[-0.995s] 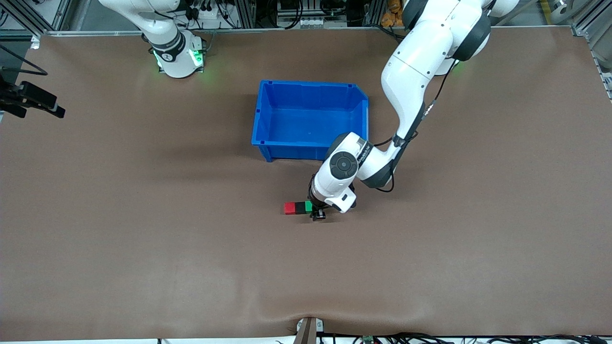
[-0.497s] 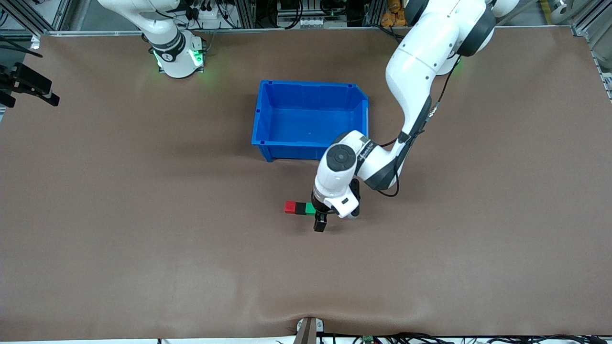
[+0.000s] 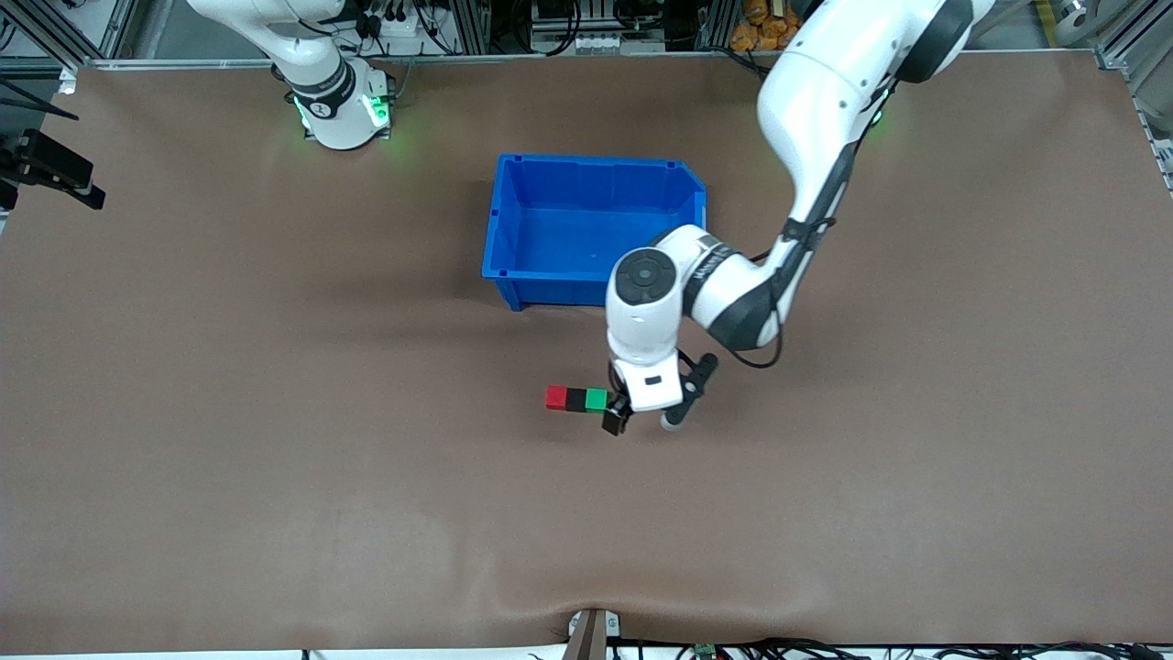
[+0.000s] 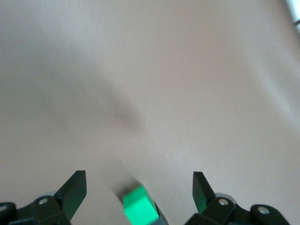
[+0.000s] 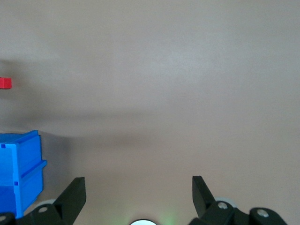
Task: Attach green and red cubes to black cube
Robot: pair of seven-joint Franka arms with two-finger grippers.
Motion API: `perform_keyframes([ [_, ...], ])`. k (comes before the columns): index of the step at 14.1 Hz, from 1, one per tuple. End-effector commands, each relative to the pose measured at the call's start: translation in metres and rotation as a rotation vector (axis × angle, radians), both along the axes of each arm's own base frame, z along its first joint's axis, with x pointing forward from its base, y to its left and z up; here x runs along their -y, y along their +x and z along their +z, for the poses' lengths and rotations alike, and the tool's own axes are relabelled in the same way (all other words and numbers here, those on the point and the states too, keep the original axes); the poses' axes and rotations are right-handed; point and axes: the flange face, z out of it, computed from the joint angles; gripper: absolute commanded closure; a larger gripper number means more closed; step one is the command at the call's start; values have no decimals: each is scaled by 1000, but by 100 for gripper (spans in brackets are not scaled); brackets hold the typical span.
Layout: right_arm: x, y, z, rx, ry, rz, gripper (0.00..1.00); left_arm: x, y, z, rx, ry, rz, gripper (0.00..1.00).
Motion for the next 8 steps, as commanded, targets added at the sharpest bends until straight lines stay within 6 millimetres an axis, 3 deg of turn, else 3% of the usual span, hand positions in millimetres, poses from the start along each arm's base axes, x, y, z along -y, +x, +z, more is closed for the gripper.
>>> perform_keyframes([
  [1,2,3,2,-4,-19,6,0,-79,3,57,-14,50,-132,0],
  [5,-2,4,4,6,-8,11,0,-179,5,97,-41,67,-286,0],
  [8,-9,5,4,8,-8,19,0,-230,8,113,-68,99,-392,0],
])
